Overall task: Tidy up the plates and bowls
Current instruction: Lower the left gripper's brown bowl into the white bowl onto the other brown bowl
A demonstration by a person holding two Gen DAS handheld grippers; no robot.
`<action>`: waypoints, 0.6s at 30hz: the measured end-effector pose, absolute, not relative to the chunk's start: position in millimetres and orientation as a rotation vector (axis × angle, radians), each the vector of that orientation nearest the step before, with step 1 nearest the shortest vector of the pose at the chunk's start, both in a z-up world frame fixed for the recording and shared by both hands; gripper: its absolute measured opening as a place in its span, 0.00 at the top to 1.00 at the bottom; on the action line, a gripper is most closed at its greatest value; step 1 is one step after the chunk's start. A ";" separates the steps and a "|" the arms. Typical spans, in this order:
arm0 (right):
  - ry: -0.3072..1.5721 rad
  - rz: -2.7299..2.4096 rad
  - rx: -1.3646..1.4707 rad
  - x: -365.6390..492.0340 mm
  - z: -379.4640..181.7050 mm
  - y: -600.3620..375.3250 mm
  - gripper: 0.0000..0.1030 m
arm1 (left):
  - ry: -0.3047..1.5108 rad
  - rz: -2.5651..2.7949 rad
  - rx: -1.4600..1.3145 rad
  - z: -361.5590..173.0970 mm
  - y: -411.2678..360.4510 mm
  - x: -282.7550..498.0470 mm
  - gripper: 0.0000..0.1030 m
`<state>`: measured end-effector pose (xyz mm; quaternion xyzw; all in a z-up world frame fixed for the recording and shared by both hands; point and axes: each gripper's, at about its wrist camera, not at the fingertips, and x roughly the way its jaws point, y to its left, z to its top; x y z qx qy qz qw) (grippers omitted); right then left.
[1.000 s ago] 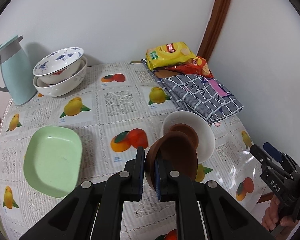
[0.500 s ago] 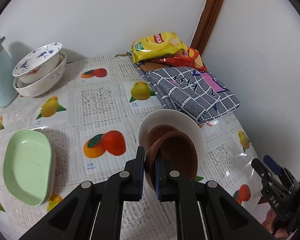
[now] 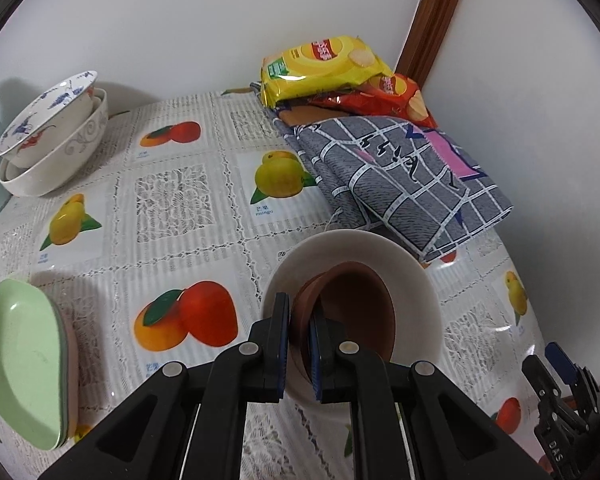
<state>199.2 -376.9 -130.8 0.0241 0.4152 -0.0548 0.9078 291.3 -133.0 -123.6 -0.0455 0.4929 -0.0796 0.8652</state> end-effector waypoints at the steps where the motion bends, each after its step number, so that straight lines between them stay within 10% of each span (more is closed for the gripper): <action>1: 0.856 -0.111 0.047 199.7 -131.2 -375.4 0.46 | 1.037 -0.169 -0.095 -126.2 -133.7 293.0 0.91; 18: 0.887 -0.101 0.044 199.7 -140.9 -363.8 0.46 | 1.065 -0.233 -0.130 -140.0 -141.6 301.9 0.91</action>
